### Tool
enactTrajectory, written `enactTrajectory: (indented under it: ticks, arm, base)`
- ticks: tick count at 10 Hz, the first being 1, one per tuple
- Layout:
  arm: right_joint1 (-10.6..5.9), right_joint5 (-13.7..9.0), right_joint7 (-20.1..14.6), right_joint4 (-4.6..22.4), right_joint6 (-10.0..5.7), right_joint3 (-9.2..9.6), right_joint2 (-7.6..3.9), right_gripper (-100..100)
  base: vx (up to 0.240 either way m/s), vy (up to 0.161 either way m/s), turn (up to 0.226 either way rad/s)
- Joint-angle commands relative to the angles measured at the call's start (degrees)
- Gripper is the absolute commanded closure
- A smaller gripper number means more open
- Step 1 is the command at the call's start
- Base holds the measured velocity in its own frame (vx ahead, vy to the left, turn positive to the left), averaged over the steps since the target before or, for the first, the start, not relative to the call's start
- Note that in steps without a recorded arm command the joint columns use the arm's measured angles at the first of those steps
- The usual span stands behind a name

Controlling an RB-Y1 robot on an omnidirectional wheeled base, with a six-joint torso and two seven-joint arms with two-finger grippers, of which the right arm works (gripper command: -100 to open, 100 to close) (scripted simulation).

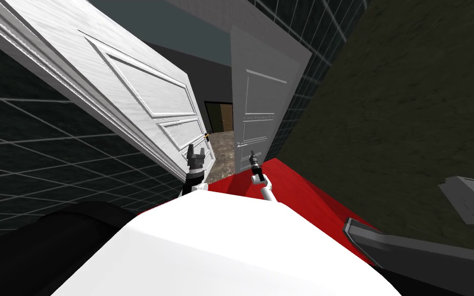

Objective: Push the door open

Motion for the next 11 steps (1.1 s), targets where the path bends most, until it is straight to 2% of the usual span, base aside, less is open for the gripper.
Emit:
enactTrajectory:
  ticks: [1,3,4,6,7,10,11]
  arm:
    - [-0.68,0.0,0.0,2.0,-0.14,0.27,0.16,-100]
    - [-3.24,-0.1,-0.2,5.7,-0.22,0.97,0.47,-100]
    - [-3.24,-0.1,-0.2,6.3,-0.22,0.97,0.47,-100]
    - [-5.73,-0.3,-0.4,10.2,-0.3,1.66,0.84,-100]
    - [-5.73,-0.3,-0.4,10.5,-0.3,1.66,0.84,-100]
    - [-9.17,-0.4,-0.6,15.8,-0.41,2.6,1.53,-100]
    - [-9.17,-0.4,-0.6,16.3,-0.41,2.6,1.53,-100]
  base:
    - [0.061,-0.072,0.021]
    - [0.06,-0.067,0.048]
    - [0.046,-0.041,0.028]
    - [0.058,-0.057,0.05]
    - [0.045,-0.048,0.025]
    - [0.065,-0.059,0.053]
    - [0.058,-0.049,0.016]
